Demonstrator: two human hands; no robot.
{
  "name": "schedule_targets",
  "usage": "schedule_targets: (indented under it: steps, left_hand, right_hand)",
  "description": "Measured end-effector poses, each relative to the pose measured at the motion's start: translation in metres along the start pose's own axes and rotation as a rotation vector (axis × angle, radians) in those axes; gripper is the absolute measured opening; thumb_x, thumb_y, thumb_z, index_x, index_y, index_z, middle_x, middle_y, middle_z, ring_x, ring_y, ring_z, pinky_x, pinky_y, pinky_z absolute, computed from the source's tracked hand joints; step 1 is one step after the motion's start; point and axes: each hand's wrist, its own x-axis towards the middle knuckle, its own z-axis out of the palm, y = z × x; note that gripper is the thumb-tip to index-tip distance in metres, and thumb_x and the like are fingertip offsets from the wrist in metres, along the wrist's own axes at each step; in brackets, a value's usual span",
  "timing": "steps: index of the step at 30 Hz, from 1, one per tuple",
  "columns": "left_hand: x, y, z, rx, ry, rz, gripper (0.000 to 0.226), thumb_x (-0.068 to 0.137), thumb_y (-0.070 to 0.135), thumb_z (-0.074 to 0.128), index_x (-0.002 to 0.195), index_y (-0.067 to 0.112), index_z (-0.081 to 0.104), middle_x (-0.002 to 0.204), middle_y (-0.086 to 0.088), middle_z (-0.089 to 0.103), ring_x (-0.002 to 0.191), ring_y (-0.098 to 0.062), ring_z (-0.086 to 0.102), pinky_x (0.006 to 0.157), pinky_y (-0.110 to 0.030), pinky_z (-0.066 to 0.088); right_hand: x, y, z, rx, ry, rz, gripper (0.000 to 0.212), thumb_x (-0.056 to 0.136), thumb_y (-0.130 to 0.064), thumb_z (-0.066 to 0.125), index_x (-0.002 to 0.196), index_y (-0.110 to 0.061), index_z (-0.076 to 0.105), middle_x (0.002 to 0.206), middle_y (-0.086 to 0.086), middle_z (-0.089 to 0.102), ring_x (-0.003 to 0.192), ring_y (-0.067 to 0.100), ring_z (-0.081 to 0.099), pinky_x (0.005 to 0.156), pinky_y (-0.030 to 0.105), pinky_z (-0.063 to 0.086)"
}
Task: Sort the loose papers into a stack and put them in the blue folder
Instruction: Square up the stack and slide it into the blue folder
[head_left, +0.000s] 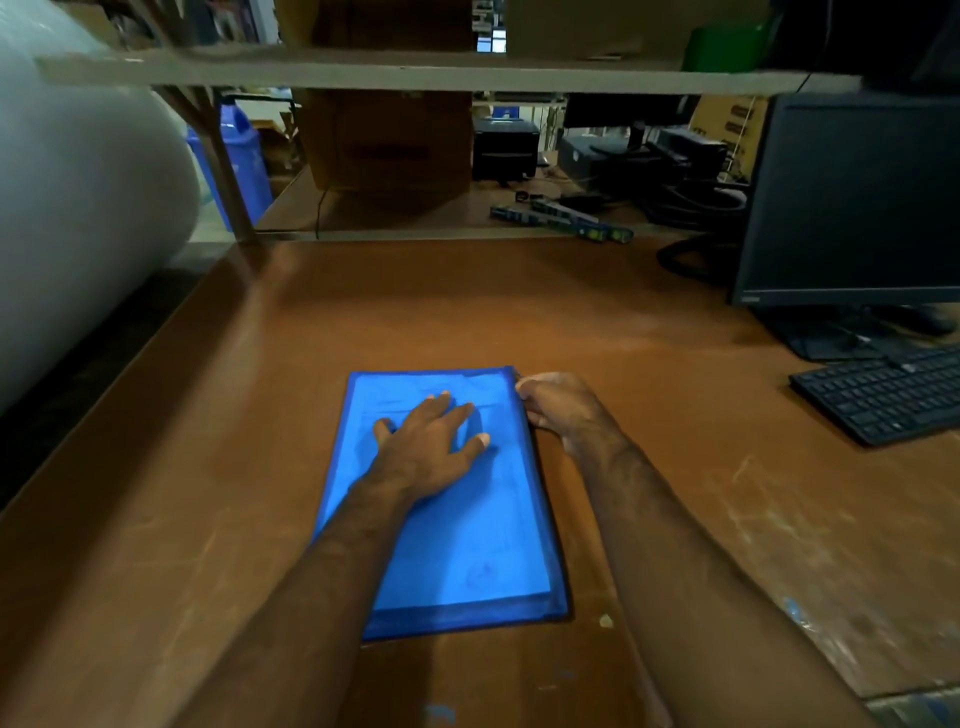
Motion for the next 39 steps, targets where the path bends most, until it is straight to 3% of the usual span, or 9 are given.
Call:
schedule_targets:
  steps: [4,6,9,11,14,19,23,30,39]
  left_hand:
    - [0.011,0.006,0.002,0.024,-0.082,0.052,0.065,0.098,0.067,0.041,0.158,0.043,0.028,0.171,0.01,0.009,0.157,-0.008,0.005,0.121,-0.06,0.005]
    - [0.013,0.005,0.005,0.041,-0.062,0.059,0.067,0.096,0.07,0.043,0.156,0.043,0.031,0.171,0.01,0.014,0.157,-0.009,0.009,0.12,-0.06,0.009]
    - [0.022,0.001,0.003,0.054,-0.002,0.081,0.077,0.083,0.079,0.036,0.15,0.041,0.043,0.167,0.01,0.027,0.154,-0.01,0.02,0.119,-0.053,0.018]
    - [0.033,-0.001,0.002,0.025,0.036,0.129,0.09,0.074,0.079,0.024,0.149,0.034,0.047,0.164,0.007,0.034,0.154,-0.01,0.023,0.121,-0.045,0.022]
    - [0.054,0.003,0.006,-0.023,0.053,0.169,0.096,0.078,0.074,0.023,0.153,0.018,0.044,0.167,-0.003,0.03,0.156,-0.016,0.022,0.123,-0.042,0.024]
    - [0.081,0.013,0.014,0.041,-0.049,0.195,0.064,0.106,0.049,0.039,0.161,0.019,0.027,0.171,0.002,0.014,0.157,-0.012,0.011,0.127,-0.041,0.011]
    - [0.092,0.011,0.013,0.15,-0.028,0.234,0.069,0.1,0.06,0.041,0.159,0.024,0.031,0.17,0.008,0.019,0.154,-0.01,0.02,0.119,-0.04,0.019]
    - [0.105,0.011,0.001,0.209,-0.051,0.263,0.1,0.069,0.075,0.016,0.156,0.03,0.033,0.165,0.015,0.029,0.145,-0.011,0.03,0.11,-0.05,0.028]
    - [0.099,0.007,0.012,0.203,-0.002,0.256,0.082,0.084,0.048,0.003,0.161,0.03,0.022,0.17,0.015,0.016,0.156,-0.009,0.015,0.121,-0.051,0.016]
  right_hand:
    - [0.021,-0.003,0.012,-0.066,0.036,-0.082,0.022,0.091,0.006,0.057,0.106,-0.006,0.068,0.101,0.009,0.068,0.096,0.02,0.062,0.088,0.033,0.051]
    - [0.031,0.0,0.014,-0.106,-0.019,-0.09,0.036,0.089,0.013,0.051,0.118,-0.003,0.065,0.11,0.016,0.07,0.096,0.022,0.064,0.081,0.03,0.053]
    - [0.038,-0.001,0.009,-0.234,-0.025,-0.145,0.032,0.088,0.009,0.054,0.111,-0.009,0.067,0.098,0.01,0.071,0.082,0.018,0.064,0.067,0.022,0.051]
    - [0.045,-0.002,0.005,-0.436,0.114,-0.276,0.024,0.085,-0.001,0.061,0.1,-0.016,0.072,0.09,0.006,0.075,0.081,0.019,0.067,0.073,0.025,0.052]
    - [0.052,0.0,0.001,-0.65,0.26,-0.378,0.018,0.084,-0.01,0.066,0.098,-0.013,0.077,0.098,0.007,0.078,0.093,0.023,0.071,0.088,0.029,0.055]
    - [0.061,-0.002,0.006,-0.864,0.214,-0.38,0.019,0.087,-0.025,0.069,0.102,-0.017,0.077,0.111,0.011,0.072,0.104,0.03,0.068,0.091,0.035,0.056]
    - [0.067,-0.012,0.007,-0.935,0.246,-0.388,0.013,0.089,-0.02,0.063,0.095,-0.021,0.074,0.112,0.01,0.067,0.102,0.032,0.066,0.085,0.038,0.056]
    - [0.071,-0.018,0.002,-0.976,0.2,-0.449,0.014,0.089,-0.02,0.067,0.1,-0.022,0.076,0.111,0.009,0.069,0.1,0.031,0.067,0.083,0.037,0.056]
    - [0.046,0.004,-0.014,-0.968,0.139,-0.611,0.011,0.083,-0.012,0.073,0.09,-0.021,0.074,0.098,0.002,0.07,0.095,0.024,0.065,0.086,0.035,0.053]
